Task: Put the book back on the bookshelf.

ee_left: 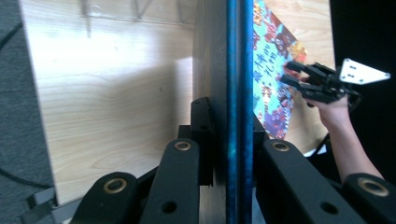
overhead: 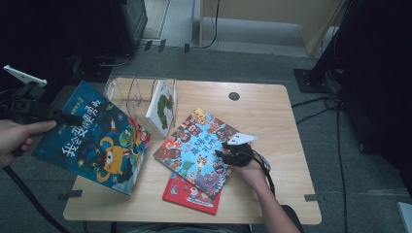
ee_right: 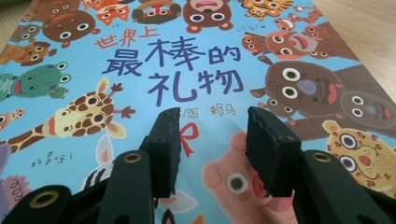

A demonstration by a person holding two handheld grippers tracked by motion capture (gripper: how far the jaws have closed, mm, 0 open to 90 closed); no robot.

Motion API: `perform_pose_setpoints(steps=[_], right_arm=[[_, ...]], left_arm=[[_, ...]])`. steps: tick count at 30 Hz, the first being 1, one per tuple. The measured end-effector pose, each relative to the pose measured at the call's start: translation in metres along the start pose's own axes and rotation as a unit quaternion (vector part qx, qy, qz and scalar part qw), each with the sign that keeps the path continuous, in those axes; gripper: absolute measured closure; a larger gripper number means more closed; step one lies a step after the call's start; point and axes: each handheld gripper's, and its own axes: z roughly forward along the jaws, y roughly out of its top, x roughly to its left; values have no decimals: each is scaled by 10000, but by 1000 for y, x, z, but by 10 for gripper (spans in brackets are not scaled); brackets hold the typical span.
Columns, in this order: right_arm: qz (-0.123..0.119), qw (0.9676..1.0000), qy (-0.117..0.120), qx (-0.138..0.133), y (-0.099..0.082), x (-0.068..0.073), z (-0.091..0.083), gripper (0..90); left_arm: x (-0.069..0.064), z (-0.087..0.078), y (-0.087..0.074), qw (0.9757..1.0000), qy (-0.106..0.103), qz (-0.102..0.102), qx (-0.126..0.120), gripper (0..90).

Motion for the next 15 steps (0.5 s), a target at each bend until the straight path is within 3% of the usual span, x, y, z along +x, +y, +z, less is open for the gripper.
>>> perform_pose_setpoints(steps=[9,15], right_arm=[[-14,10000,-20,-5,0,1,0,551],[-26,10000,-33,-14,0,1,0,551]], left_arm=[[10,-12,16,9987,472,-182,-94,823],[13,-17,25,9979,607,-142,-156,822]])
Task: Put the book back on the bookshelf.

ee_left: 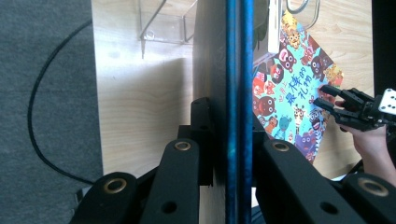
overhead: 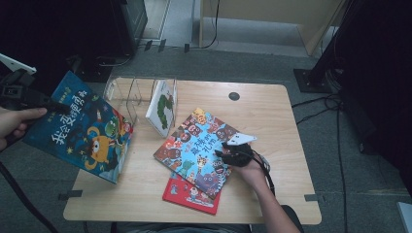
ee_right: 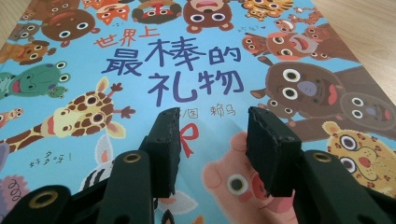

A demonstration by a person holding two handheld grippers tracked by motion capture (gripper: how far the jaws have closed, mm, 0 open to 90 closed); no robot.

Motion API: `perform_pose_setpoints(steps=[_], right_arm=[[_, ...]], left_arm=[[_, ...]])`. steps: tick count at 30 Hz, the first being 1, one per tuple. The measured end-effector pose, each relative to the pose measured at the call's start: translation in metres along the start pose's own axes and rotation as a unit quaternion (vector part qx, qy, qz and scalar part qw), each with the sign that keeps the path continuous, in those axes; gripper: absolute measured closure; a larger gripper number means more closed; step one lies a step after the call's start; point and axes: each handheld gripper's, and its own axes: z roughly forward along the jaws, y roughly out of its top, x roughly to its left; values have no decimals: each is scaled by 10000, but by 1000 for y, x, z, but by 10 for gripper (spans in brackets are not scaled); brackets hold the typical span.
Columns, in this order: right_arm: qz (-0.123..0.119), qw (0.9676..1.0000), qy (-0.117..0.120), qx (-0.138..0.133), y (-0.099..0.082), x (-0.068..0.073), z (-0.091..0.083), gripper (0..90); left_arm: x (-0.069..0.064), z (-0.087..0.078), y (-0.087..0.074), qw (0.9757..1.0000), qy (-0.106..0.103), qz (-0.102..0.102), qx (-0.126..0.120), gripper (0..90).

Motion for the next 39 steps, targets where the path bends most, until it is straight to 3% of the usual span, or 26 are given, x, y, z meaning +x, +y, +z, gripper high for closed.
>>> perform_pose_setpoints(steps=[6,15,33,39], right_arm=[[-12,10000,-1,0,0,0,0,551],[0,10000,-11,-11,0,1,0,549],[-17,9999,-126,3,0,4,1,543],[21,9999,-157,12,1,5,2,545]], left_arm=[[6,-7,9,9997,-1,-172,-161,825],[4,-10,24,9995,157,-173,-216,823],[14,19,76,9984,39,-368,-438,825],[15,27,91,9982,70,-349,-473,825]])
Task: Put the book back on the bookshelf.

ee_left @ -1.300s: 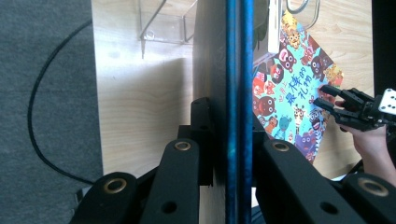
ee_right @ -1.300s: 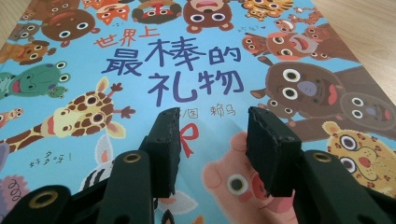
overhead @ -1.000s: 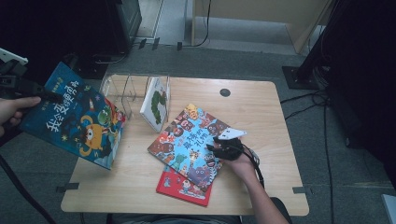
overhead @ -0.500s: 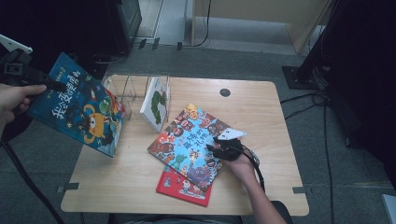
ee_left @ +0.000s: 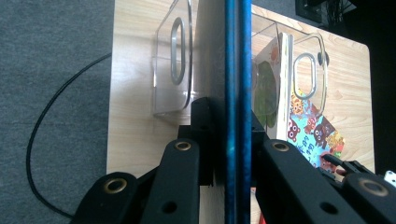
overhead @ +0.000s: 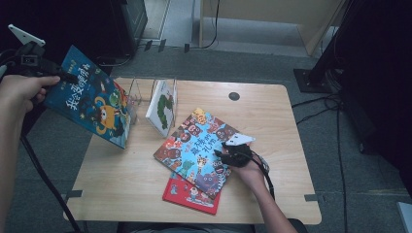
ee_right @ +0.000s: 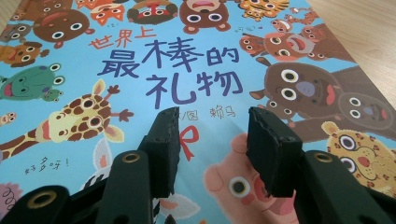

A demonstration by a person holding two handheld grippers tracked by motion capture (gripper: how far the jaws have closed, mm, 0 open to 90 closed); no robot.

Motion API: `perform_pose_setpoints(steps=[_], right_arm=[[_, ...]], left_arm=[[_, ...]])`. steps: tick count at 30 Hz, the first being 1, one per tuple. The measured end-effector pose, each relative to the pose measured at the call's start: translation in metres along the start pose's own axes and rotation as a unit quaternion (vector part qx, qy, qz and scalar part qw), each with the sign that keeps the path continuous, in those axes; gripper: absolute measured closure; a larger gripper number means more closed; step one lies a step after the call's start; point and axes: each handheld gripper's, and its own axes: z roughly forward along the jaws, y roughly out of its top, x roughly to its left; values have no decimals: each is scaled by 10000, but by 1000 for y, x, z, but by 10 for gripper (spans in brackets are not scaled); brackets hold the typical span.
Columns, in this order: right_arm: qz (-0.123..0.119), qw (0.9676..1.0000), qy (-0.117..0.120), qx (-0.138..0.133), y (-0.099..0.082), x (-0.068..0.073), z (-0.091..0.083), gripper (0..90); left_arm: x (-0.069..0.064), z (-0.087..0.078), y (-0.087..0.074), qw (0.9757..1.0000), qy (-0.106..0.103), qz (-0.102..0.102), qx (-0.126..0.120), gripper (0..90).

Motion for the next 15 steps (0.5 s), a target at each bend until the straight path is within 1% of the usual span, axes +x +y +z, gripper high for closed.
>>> perform_pose_setpoints(steps=[2,9,13,14,15], right_arm=[[20,10000,-12,0,0,1,0,545],[95,9999,-88,-2,0,3,0,546],[93,9998,-150,-33,-2,5,-1,549],[84,9998,-151,-33,-2,5,-2,549],[107,9998,-155,-34,-3,6,-2,549]], left_arm=[[-1,4,4,10000,18,9,-17,824],[-3,18,16,9999,-15,87,47,821],[-1,25,20,9999,0,89,105,820],[0,26,20,9999,3,106,92,819],[1,26,21,9999,-32,78,73,818]])
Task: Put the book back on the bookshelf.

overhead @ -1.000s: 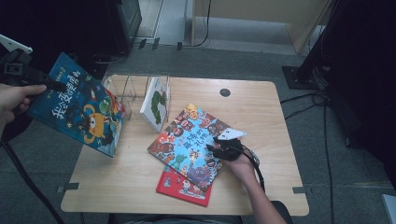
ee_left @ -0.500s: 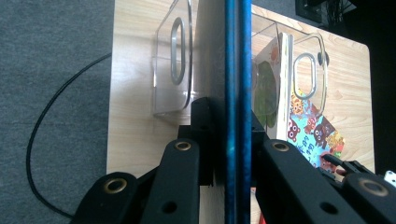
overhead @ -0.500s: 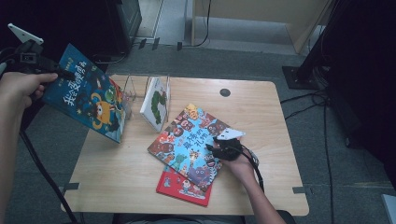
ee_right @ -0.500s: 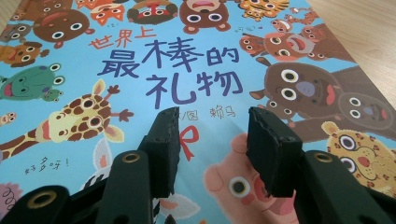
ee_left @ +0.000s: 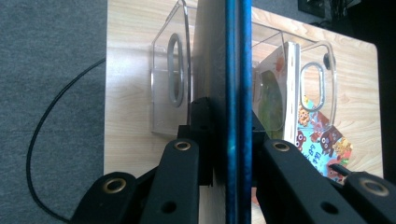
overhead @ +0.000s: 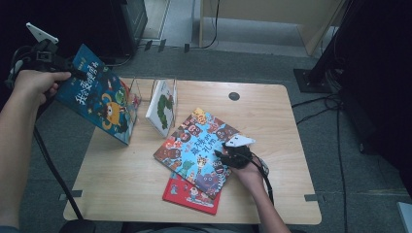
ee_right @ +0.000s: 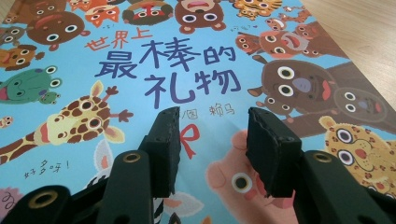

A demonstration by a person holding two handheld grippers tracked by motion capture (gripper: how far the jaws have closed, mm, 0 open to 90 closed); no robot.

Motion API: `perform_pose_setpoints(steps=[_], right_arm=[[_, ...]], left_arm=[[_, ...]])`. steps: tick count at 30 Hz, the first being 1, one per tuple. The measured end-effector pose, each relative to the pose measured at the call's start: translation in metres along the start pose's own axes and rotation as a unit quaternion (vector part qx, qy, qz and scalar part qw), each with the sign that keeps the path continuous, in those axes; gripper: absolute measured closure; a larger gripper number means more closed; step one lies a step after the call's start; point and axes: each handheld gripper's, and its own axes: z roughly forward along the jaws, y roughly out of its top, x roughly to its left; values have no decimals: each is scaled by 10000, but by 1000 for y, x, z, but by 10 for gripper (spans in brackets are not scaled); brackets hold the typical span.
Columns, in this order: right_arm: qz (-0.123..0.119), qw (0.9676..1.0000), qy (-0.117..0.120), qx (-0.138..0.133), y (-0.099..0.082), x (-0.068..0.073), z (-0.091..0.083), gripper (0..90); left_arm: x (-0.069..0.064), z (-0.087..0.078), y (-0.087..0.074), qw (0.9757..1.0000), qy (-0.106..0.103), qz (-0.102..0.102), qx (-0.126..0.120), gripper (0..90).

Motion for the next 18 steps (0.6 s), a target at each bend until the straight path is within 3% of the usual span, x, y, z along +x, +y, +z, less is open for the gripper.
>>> perform_pose_setpoints(steps=[6,12,18], right_arm=[[2,10000,0,-10,-1,0,-1,548],[-6,10000,29,-23,-2,-1,-1,547],[11,9999,106,-10,-2,-3,-2,547]], left_arm=[[2,0,0,9999,81,148,26,801],[5,-1,-2,9997,-63,244,23,662],[5,-3,-8,9997,-134,178,130,538]])
